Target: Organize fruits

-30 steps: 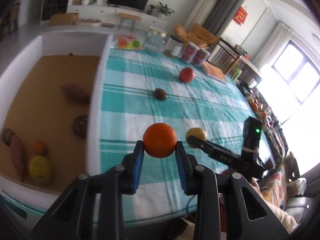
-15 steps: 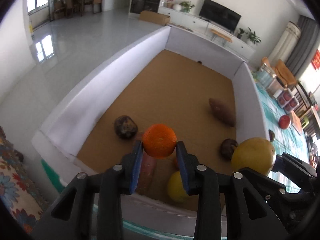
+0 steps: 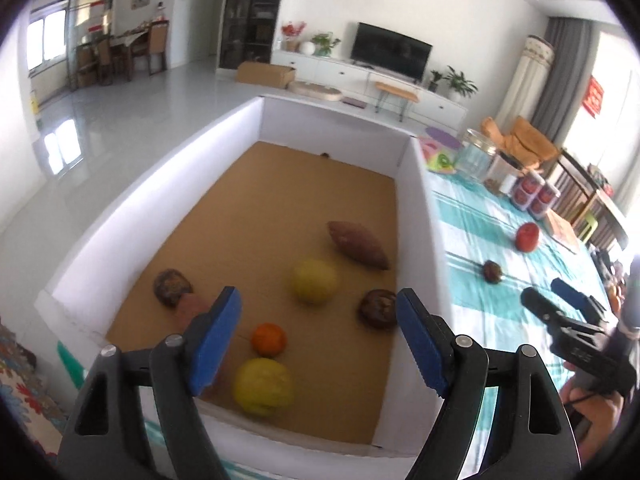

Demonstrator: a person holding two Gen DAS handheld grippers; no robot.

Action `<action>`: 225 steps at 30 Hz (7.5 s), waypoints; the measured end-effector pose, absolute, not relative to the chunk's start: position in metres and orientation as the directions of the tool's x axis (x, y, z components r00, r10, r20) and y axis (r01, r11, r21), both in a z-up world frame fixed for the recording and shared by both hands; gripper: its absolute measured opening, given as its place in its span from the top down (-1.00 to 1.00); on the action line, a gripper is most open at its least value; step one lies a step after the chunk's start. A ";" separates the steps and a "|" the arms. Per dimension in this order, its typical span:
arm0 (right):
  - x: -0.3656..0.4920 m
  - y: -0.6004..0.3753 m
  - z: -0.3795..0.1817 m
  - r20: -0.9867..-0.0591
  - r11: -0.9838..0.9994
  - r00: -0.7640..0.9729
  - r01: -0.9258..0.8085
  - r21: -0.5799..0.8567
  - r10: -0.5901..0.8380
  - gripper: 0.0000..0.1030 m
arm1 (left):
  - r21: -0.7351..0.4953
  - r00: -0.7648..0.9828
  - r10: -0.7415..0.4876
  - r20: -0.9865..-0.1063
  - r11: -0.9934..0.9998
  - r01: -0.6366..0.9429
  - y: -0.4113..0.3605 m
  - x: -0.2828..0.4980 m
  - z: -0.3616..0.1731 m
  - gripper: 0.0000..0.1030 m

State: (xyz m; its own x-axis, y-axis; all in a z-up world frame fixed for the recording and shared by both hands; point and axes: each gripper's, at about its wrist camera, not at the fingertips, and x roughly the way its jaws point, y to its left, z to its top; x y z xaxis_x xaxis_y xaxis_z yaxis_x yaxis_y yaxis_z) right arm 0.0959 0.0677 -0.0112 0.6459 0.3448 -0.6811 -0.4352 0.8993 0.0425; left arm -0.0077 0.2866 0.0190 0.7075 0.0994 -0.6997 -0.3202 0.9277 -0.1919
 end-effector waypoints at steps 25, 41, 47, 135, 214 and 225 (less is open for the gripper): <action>0.102 -0.169 -0.091 -0.766 0.981 0.633 0.049 0.190 0.116 -0.98 | 0.032 0.606 -0.023 -0.795 0.996 0.079 0.062 0.093 -0.091 -0.72; 0.103 -0.164 -0.093 -0.776 0.985 0.623 0.046 0.164 0.100 -1.00 | 0.007 0.604 -0.020 -0.797 0.999 0.043 0.065 0.098 -0.096 -0.85; 0.103 -0.164 -0.092 -0.776 0.985 0.623 0.046 0.164 0.100 -1.00 | 0.006 0.604 -0.022 -0.797 0.999 0.044 0.065 0.098 -0.096 -0.85; 0.192 -0.178 -0.109 -0.583 0.602 0.417 0.101 0.792 0.697 -0.10 | -0.026 0.617 -0.050 -0.785 0.999 0.048 0.080 0.180 -0.095 -0.66; 0.042 0.190 0.086 -0.742 0.743 0.437 -0.658 0.122 0.508 -1.00 | 0.197 0.527 0.515 -0.676 0.816 -0.544 0.308 -0.019 0.054 -0.81; 0.029 0.209 0.071 -0.797 0.753 0.432 -0.656 0.043 0.422 -1.00 | 0.170 0.528 0.477 -0.703 0.833 -0.527 0.313 -0.035 0.055 -0.81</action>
